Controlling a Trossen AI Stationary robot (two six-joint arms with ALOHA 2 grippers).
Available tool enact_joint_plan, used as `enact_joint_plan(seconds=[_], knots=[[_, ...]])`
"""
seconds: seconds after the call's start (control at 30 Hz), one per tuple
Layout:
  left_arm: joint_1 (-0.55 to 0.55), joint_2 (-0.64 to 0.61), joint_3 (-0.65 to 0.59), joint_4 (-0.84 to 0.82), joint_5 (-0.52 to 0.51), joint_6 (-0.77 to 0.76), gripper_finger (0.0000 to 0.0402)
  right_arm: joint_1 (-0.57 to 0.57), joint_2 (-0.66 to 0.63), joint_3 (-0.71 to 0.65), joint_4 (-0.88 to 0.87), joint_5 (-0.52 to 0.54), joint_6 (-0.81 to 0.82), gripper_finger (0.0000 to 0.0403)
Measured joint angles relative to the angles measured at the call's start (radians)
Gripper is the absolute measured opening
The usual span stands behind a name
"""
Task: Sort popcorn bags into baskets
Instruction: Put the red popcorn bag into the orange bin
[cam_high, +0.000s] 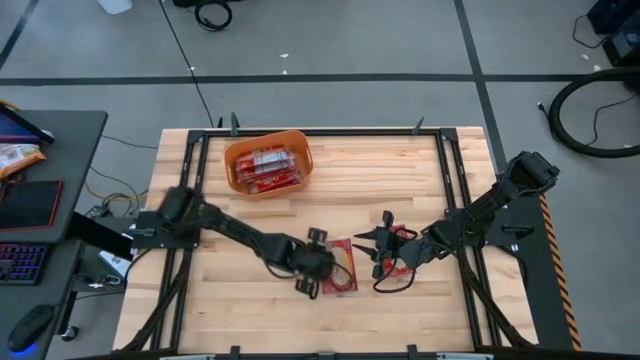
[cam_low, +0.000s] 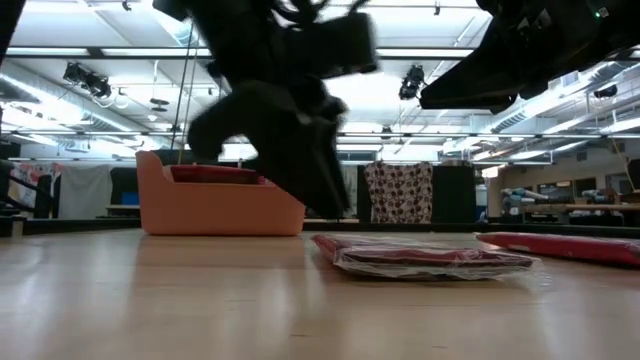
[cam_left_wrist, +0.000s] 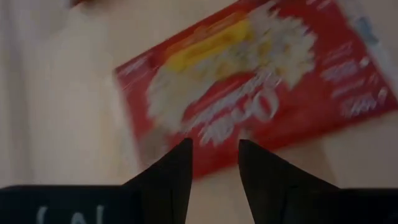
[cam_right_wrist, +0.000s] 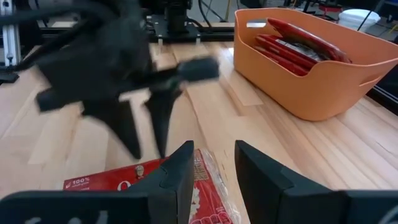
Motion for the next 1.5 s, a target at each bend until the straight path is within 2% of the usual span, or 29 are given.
enact_joint_plan(seconds=[0.2, 0.33, 0.5, 0.6, 0.87, 1.0, 1.13, 1.33, 1.5], knots=[[-0.005, 0.106, 0.09, -0.002, 0.037, 0.096, 0.0134, 0.0, 0.0, 0.0, -0.001, 0.0, 0.0, 0.012], [0.033, 0.116, 0.102, -0.023, 0.047, 0.059, 0.0134, 0.001, 0.0, 0.0, -0.002, 0.0, 0.0, 0.012], [0.103, 0.112, 0.105, -0.166, 0.045, -0.133, 0.0134, 0.001, 0.0, 0.0, -0.009, -0.001, -0.001, 0.012], [0.142, 0.11, 0.107, -0.266, 0.043, -0.194, 0.0134, 0.001, 0.0, 0.0, -0.01, -0.001, 0.0, 0.012], [0.208, 0.057, 0.093, -0.538, 0.001, -0.219, 0.0134, 0.003, 0.0, 0.0, -0.011, -0.001, 0.0, 0.012], [0.219, -0.02, 0.099, -0.574, -0.006, -0.217, 0.0134, 0.002, 0.0, 0.0, -0.014, -0.001, -0.001, 0.012], [0.193, -0.048, 0.097, -0.537, 0.019, -0.221, 0.0134, 0.002, 0.0, 0.0, -0.015, -0.001, 0.0, 0.012], [0.126, -0.046, 0.097, -0.36, 0.02, -0.362, 0.0137, 0.003, 0.0, 0.0, -0.004, -0.001, -0.002, 0.0121], [0.062, -0.021, 0.097, -0.271, -0.026, -0.417, 0.0165, 0.002, 0.0, 0.0, -0.007, -0.001, -0.004, 0.0121]])
